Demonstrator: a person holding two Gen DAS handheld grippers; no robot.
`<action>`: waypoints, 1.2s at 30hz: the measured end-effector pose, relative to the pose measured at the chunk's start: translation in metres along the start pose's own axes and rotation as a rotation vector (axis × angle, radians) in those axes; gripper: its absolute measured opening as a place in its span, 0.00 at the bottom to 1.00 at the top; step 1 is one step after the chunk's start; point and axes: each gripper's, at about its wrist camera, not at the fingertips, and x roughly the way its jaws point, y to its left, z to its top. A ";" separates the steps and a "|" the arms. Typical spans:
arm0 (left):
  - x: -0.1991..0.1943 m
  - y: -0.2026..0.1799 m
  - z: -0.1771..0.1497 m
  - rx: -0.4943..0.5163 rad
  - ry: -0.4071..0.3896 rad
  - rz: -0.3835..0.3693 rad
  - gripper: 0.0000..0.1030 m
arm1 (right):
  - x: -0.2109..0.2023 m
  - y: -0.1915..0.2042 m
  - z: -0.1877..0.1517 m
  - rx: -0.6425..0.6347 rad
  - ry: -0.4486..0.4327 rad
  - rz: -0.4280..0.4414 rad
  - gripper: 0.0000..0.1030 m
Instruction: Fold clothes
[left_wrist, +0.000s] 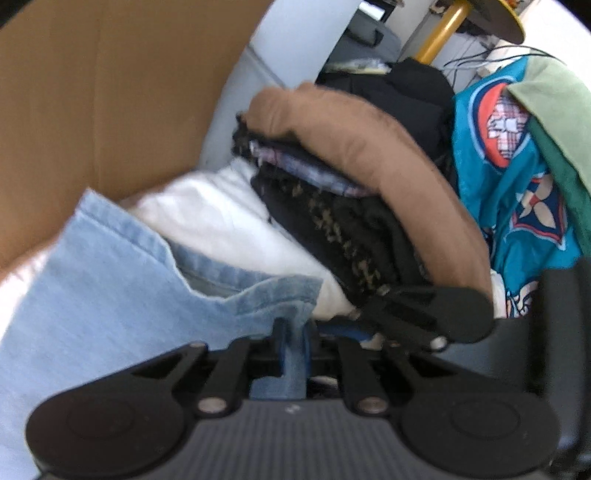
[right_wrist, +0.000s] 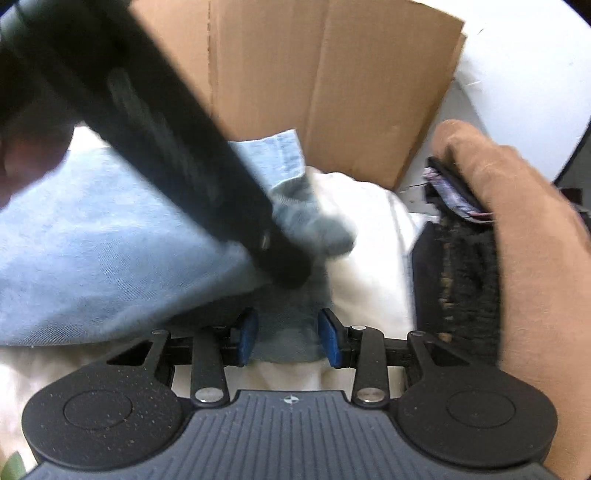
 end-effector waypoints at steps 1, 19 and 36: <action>0.006 -0.001 -0.002 0.001 0.022 -0.001 0.31 | -0.003 -0.003 -0.002 0.016 0.000 -0.005 0.42; -0.103 -0.028 -0.061 0.124 0.173 0.240 0.62 | -0.043 -0.016 -0.044 0.221 -0.113 0.146 0.43; -0.106 -0.052 -0.166 0.281 0.048 0.343 0.76 | -0.086 0.006 -0.034 0.164 -0.019 0.128 0.43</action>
